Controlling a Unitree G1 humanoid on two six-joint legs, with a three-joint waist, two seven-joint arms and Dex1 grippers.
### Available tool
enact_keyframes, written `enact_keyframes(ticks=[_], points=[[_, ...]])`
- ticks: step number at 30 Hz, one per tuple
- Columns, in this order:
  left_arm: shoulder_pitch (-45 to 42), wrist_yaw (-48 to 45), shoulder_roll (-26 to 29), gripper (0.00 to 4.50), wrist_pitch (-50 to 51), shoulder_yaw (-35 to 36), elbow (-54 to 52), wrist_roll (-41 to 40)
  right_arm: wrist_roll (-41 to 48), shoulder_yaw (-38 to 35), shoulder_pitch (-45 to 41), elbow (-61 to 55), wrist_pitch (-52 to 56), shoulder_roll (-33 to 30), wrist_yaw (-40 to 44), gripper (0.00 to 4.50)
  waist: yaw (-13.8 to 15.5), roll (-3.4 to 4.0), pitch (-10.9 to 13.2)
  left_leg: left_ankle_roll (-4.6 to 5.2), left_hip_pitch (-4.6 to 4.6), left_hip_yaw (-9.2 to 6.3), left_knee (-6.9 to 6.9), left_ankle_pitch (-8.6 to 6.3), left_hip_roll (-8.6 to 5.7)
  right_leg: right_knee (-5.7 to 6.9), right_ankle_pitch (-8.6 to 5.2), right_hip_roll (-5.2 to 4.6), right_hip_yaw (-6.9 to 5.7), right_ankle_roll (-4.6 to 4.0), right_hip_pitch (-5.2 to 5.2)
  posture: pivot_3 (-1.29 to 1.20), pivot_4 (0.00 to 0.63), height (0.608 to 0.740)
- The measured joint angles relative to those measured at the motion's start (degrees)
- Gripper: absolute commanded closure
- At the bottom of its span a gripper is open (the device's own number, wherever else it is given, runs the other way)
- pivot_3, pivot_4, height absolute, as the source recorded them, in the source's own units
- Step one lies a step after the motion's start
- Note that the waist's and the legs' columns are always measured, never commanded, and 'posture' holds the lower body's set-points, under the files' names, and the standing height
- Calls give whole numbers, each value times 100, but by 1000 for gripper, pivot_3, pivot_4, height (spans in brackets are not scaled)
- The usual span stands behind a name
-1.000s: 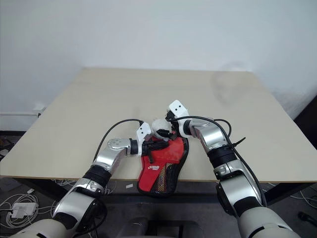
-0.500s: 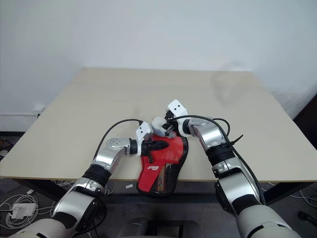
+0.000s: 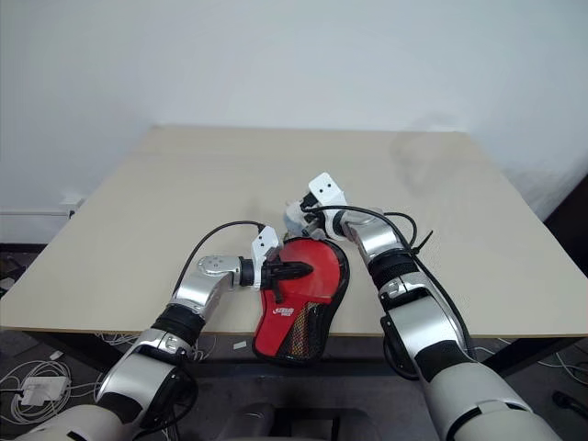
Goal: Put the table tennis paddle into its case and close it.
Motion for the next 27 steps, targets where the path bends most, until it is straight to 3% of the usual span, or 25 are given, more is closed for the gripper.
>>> enact_keyframes(ticks=[11,22,27], points=[[0,-27,7,4500,22,-7,-10,0,-421,18,-34,392,-445,-73,-404,4490,3,3,-1,-3,0,2,1,2,-2,3,0,2,-4,0,0,0,0,707],[-2,-27,4,4500,58,-27,-21,4,-482,11,231,231,-492,-901,-151,4490,10,9,-2,-2,0,-1,6,2,-3,2,0,-3,1,0,3,0,0,707],[-20,-38,-12,4500,69,-54,-13,6,-467,8,660,-409,-347,-1402,194,4490,38,26,-2,23,0,-3,7,-14,-3,1,0,-6,0,0,5,0,0,707]])
